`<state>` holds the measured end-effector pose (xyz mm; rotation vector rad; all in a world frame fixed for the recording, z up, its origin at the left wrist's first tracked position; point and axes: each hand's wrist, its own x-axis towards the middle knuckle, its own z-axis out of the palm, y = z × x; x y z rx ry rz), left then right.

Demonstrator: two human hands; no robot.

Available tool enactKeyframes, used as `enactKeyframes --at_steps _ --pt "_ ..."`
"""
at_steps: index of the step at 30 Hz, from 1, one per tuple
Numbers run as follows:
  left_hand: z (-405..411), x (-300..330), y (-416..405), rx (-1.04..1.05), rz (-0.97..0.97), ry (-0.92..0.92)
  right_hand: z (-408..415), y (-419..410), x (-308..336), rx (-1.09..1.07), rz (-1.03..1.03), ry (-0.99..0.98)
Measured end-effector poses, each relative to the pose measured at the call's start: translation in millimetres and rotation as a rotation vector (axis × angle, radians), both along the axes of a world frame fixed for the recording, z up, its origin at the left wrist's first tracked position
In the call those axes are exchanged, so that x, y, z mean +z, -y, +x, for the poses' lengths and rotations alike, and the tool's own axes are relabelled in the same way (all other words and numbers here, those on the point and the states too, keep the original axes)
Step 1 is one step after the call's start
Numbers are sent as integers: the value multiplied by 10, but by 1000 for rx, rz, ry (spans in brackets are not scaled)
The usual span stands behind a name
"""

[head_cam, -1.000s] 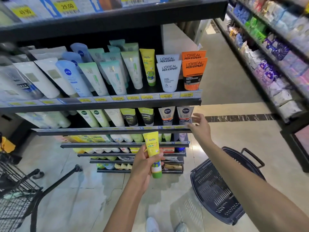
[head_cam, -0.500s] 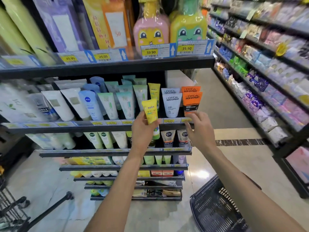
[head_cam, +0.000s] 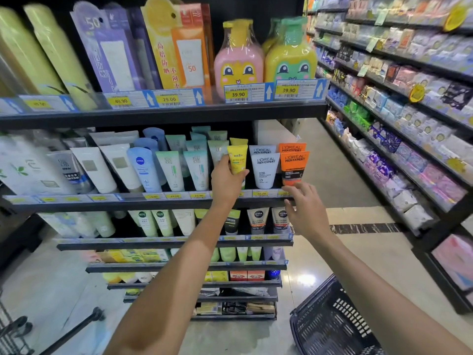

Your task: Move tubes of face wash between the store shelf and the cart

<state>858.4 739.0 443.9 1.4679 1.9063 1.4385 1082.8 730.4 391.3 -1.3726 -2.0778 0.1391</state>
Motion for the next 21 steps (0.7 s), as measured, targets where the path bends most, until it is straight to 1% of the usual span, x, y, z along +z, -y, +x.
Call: enactKeyframes --at_steps 8,11,13,16,19,21 --pt "44 -170 -39 35 -48 -44 -21 29 3 -5 -36 13" --pt "31 -181 -19 23 -72 -6 -58 82 -16 -7 -28 10" --pt "17 -175 51 16 -51 16 -104 155 -67 6 -9 5" --pt "-20 -188 283 15 -14 -74 -249 323 -176 45 -31 -25" --pt "-137 -306 693 41 -71 -213 -501 502 -322 112 -96 4" --pt "-292 -501 1058 80 -122 -264 -733 623 -437 188 -146 19"
